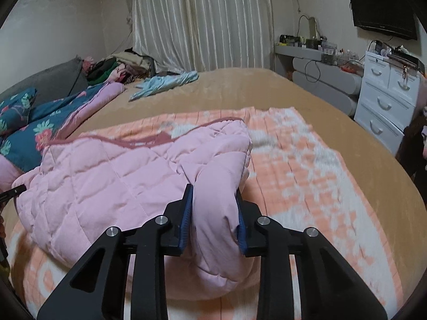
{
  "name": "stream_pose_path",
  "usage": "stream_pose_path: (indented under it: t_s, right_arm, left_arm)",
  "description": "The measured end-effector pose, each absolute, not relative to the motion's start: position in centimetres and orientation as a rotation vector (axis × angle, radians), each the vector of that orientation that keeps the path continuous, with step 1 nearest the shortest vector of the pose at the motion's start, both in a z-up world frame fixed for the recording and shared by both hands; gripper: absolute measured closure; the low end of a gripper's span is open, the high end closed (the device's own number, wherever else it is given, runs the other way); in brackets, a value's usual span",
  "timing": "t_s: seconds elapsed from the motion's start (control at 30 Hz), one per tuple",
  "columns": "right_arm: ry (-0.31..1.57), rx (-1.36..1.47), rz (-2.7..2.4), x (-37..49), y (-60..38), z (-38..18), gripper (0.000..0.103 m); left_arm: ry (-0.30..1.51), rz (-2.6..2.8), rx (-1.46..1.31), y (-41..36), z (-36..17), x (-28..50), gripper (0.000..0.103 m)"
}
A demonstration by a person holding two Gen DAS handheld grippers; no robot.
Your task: Fold large clothes
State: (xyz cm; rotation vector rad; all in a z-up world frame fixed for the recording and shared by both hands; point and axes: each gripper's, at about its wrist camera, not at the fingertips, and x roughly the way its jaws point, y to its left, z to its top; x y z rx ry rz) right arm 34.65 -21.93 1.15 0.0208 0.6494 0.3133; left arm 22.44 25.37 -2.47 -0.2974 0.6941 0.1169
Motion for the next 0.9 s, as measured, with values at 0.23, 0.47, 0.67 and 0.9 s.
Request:
stream_pose_path:
  t_s: [0.23,0.47,0.67,0.9]
  right_arm:
    - [0.636,0.016,0.282,38.5,-20.6,1.2,0.079]
    - [0.668,0.0,0.225,42.0,-19.8,-1.0,0.08]
    - [0.719,-0.017,0.196,43.7,-19.8,-3.6,0.081]
    - [0.767,-0.033,0.183,45.1,-19.8,-5.9,0.081]
  left_arm:
    - [0.678,0.159,-0.287,25.8,-2.3,25.1,0.089]
    - [0.67,0.196,-0.293,26.1,-2.6,27.7,0.089]
    - [0.689,0.217,-0.274,26.1,-3.6,29.8,0.089]
    - [0.704,0.232,-0.258,26.1,-4.2,31.9,0.088]
